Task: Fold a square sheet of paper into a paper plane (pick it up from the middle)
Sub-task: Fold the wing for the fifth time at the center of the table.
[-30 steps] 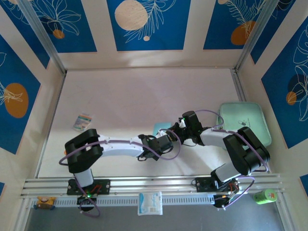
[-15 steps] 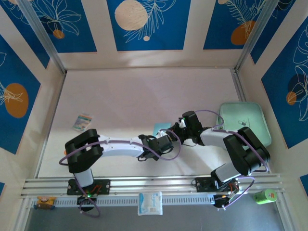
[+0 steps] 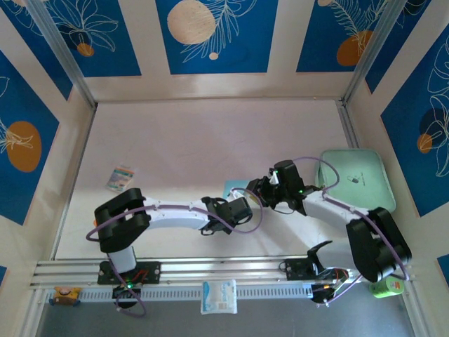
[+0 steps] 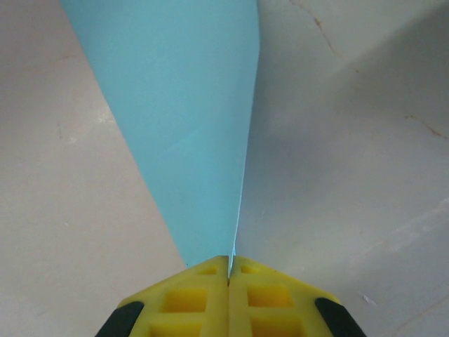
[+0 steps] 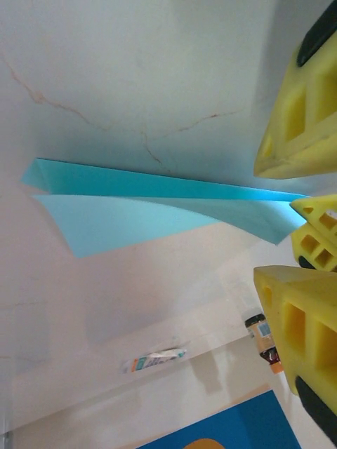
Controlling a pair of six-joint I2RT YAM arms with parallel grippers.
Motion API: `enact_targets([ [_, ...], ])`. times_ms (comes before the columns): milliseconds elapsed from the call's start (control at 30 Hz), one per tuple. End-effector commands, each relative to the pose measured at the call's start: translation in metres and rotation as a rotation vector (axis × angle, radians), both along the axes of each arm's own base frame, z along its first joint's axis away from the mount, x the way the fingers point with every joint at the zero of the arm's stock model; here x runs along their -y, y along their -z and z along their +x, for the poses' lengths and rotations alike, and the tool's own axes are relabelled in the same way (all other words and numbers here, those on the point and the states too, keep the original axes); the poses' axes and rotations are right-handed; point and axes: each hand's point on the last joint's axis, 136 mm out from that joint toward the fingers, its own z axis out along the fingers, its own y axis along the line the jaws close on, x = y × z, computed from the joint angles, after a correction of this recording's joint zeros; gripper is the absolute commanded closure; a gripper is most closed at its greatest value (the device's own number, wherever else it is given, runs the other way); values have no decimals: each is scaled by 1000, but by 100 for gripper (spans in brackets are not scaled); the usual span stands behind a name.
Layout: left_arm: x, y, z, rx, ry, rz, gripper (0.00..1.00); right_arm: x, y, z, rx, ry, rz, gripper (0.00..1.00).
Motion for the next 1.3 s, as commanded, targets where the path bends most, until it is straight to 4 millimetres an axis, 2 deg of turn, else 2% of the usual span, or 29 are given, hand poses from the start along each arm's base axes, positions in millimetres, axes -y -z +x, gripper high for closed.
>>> enact_targets([
  [0,3,-1,-3,-13,29,-61,100,19,2,-9,-13,23,-69,62],
  [200,8,5,-7,-20,86,-134,100,34,-4,-16,12,67,-73,62],
  [500,8,9,-11,-128,76,-227,100,38,6,-28,-5,89,-49,61],
  [900,13,8,-8,-419,-13,-643,100,25,2,-29,64,31,-13,63],
  [1267,14,7,-6,-534,-43,-814,100,0,0,-27,121,-81,4,70],
])
